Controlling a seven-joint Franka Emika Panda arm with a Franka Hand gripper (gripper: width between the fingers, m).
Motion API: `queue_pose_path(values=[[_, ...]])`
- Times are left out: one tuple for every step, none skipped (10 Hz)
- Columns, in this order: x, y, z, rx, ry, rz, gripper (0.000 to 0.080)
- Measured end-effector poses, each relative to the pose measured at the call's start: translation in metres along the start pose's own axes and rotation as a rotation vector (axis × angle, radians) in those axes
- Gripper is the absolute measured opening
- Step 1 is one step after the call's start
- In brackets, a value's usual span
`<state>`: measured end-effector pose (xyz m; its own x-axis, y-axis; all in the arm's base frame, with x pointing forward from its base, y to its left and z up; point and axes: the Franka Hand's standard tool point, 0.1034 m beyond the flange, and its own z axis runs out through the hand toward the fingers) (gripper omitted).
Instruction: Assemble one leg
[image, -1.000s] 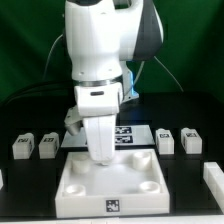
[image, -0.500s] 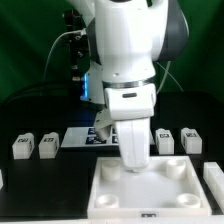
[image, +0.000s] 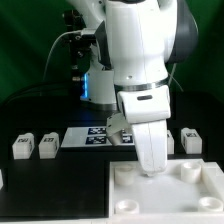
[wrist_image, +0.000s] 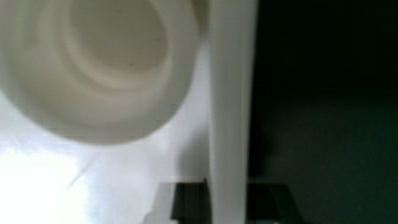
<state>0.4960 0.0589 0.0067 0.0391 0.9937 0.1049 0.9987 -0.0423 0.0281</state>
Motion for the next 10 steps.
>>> queue_pose_path(values=[[-0.0003,0.0000,0.0000,0.000,0.000,0.008,0.0064],[-0.0005,0.0000,0.0000,0.000,0.000,0.008,0.0064],[-0.0008,-0.0002,0.0003,0.001,0.000,0.008,0.0127],[-0.0010,-0.0003,0.0003,0.001,0.000,0.009,0.0127],[-0.0012,-0.0003,0.0004,0.001,-0.001,0.009,0.0351],[-0.0014,-0.0003,0.0005,0.001,-0.001,0.010,0.0503],[-0.0017,-0.0004,0.0005,0.001,-0.001,0.010,0.0603],[-0.0018,-0.0003,0.0005,0.001,-0.001,0.010,0.0603],[-0.0020,-0.0003,0.0005,0.001,-0.001,0.011,0.0635],[-0.0021,-0.0004,0.0006,0.001,-0.001,0.011,0.0647]])
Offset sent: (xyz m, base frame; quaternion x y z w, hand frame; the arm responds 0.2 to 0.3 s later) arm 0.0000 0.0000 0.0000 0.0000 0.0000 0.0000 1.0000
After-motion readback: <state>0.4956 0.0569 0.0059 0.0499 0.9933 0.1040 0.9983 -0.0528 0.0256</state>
